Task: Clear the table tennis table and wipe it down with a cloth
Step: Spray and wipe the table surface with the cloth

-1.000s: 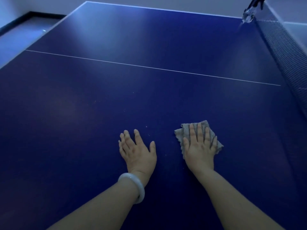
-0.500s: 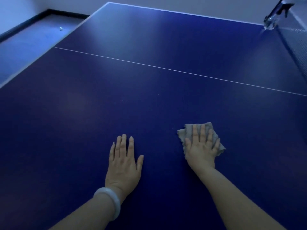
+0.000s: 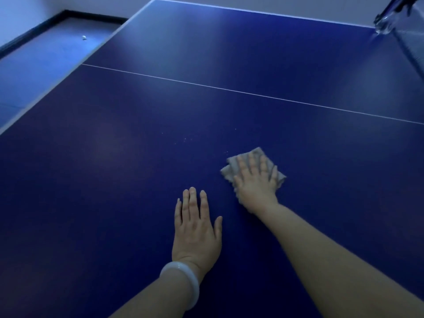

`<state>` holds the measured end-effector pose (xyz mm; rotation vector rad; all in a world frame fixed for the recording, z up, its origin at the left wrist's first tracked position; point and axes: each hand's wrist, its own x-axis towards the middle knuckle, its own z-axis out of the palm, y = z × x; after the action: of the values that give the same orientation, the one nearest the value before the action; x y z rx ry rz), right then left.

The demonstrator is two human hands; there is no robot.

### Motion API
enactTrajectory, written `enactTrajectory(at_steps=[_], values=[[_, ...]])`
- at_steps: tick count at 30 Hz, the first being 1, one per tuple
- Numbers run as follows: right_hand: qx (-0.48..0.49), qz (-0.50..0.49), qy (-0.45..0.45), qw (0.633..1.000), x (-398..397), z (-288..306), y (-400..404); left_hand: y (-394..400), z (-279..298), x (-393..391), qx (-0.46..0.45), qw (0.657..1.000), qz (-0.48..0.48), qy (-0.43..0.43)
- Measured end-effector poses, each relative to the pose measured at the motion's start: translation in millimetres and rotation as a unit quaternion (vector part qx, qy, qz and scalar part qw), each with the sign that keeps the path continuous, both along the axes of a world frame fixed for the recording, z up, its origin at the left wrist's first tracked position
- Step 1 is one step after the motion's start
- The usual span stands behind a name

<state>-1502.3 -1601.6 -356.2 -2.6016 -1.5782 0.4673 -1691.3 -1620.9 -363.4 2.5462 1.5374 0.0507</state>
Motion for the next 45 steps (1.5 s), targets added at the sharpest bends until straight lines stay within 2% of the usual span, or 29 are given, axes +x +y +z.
enactTrajectory(at_steps=[2, 4, 6, 9, 11, 13, 15, 17, 18, 19, 21, 23, 25, 27, 30, 32, 33, 35, 37, 39, 41, 43, 45], values=[[0.004, 0.069, -0.03, 0.997, -5.8, -5.3, -31.4, 0.1, -1.2, -0.5, 0.005, 1.0, -0.002, 0.004], [-0.014, 0.06, -0.056, 0.997, 22.2, -4.8, -65.1, -0.3, -0.9, -0.9, 0.005, 1.0, -0.008, 0.002], [-0.032, -0.055, -0.041, 0.997, 60.3, 1.5, -95.3, 0.0, 0.3, -1.4, 0.008, 1.0, -0.004, 0.001], [-0.054, -0.284, -0.005, 0.957, 76.5, 10.4, -122.7, -0.6, 1.6, -0.2, 0.001, 1.0, -0.002, -0.006], [-0.036, -0.328, 0.006, 0.944, 46.6, 10.4, -111.5, -0.9, 2.4, 0.2, 0.002, 1.0, -0.004, 0.0], [-0.009, -0.234, -0.018, 0.972, -0.1, 3.7, -94.0, -0.7, 2.7, -0.7, 0.004, 1.0, -0.006, 0.004], [0.021, -0.066, -0.036, 0.997, -41.1, -2.0, -89.4, -0.5, 2.2, -1.8, 0.007, 1.0, -0.009, 0.001], [0.007, 0.046, -0.048, 0.998, -42.0, -0.5, -102.0, -1.1, 1.8, -2.2, 0.01, 1.0, -0.011, -0.007], [-0.008, 0.057, -0.07, 0.996, -26.1, 0.6, -113.0, -1.4, 1.5, -2.0, 0.01, 1.0, -0.012, -0.011], [-0.021, 0.034, -0.098, 0.994, -6.0, -0.8, -127.1, -1.4, 1.3, -2.0, 0.01, 1.0, -0.012, -0.013], [-0.045, -0.105, -0.117, 0.987, 35.1, 0.8, -163.3, -1.7, 1.3, -1.8, 0.01, 1.0, -0.012, -0.008], [-0.045, -0.265, -0.059, 0.961, 52.0, 4.0, -195.8, -1.3, 0.7, -0.9, 0.012, 1.0, -0.01, -0.003], [-0.031, -0.348, -0.024, 0.937, 34.7, 2.9, -204.5, -1.8, 1.0, 0.2, 0.011, 1.0, -0.006, 0.005], [-0.014, -0.334, -0.046, 0.941, -1.0, -1.0, -190.5, -2.3, 1.7, 1.1, 0.011, 1.0, -0.006, 0.007], [0.027, -0.157, -0.063, 0.985, -54.3, -4.2, -168.3, -2.0, 2.1, 0.4, 0.01, 1.0, -0.008, 0.011], [0.024, -0.031, -0.066, 0.997, -60.9, -5.3, -176.4, -2.2, 2.1, -0.3, 0.011, 1.0, -0.008, 0.008], [0.016, 0.0, -0.067, 0.998, -50.1, -4.8, -187.0, -2.3, 2.4, -0.7, 0.01, 1.0, -0.008, 0.005], [-0.011, -0.033, -0.083, 0.996, -17.2, -5.9, -217.2, -3.5, 3.1, -0.8, 0.007, 1.0, -0.008, 0.0], [-0.044, -0.171, -0.094, 0.98, 13.1, -4.0, -247.2, -4.6, 4.2, -0.4, 0.004, 1.0, -0.01, 0.002], [-0.039, -0.306, -0.062, 0.949, 18.2, 0.9, -261.1, -4.5, 4.4, 0.1, 0.004, 1.0, -0.009, 0.004], [-0.021, -0.375, -0.047, 0.925, -5.1, 1.1, -249.1, -4.7, 4.8, 0.3, 0.005, 1.0, -0.006, 0.007], [-0.008, -0.336, -0.056, 0.94, -46.3, 1.8, -218.5, -4.9, 5.1, 0.1, 0.006, 1.0, -0.004, 0.01], [0.017, -0.229, -0.053, 0.972, -90.2, 3.7, -182.7, -4.0, 5.4, -1.2, 0.0, 1.0, -0.005, 0.004]])
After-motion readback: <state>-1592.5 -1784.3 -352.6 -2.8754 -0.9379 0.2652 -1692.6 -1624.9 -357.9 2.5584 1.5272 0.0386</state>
